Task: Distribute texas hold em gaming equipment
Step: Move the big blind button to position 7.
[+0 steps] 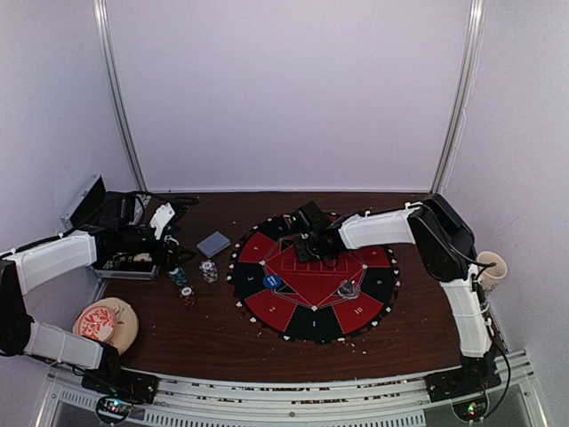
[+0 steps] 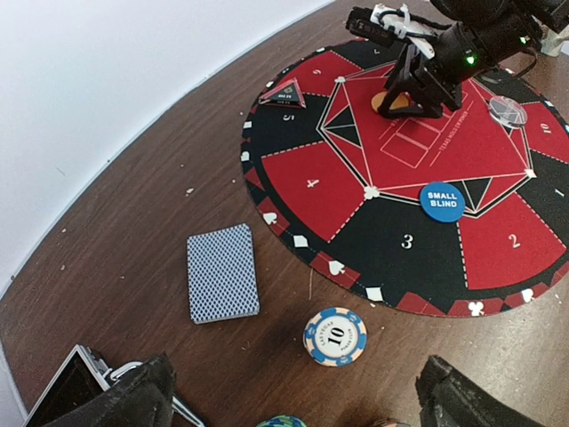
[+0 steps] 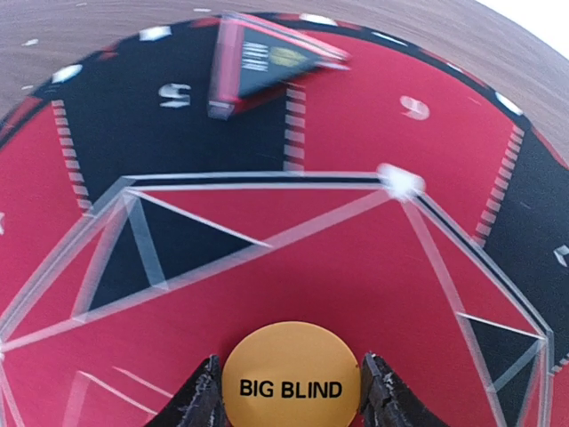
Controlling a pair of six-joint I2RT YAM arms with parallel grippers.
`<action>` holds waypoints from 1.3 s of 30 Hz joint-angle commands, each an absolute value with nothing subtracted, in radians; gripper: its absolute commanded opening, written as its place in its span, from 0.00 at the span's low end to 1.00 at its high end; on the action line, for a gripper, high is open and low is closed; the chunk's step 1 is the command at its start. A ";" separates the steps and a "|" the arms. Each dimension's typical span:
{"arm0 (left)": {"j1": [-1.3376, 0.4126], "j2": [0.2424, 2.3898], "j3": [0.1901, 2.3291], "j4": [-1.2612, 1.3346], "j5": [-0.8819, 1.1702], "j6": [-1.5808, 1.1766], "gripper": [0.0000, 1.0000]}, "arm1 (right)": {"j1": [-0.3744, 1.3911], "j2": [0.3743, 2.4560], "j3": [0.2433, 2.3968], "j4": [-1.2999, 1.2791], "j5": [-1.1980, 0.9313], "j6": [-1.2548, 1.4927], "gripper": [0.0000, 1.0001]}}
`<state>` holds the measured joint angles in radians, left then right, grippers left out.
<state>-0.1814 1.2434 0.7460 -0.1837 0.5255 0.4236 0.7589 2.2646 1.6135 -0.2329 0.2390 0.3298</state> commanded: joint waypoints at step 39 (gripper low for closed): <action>-0.182 1.219 0.739 -0.154 0.535 0.413 0.98 | 0.580 2.134 1.392 -0.175 0.306 0.374 0.53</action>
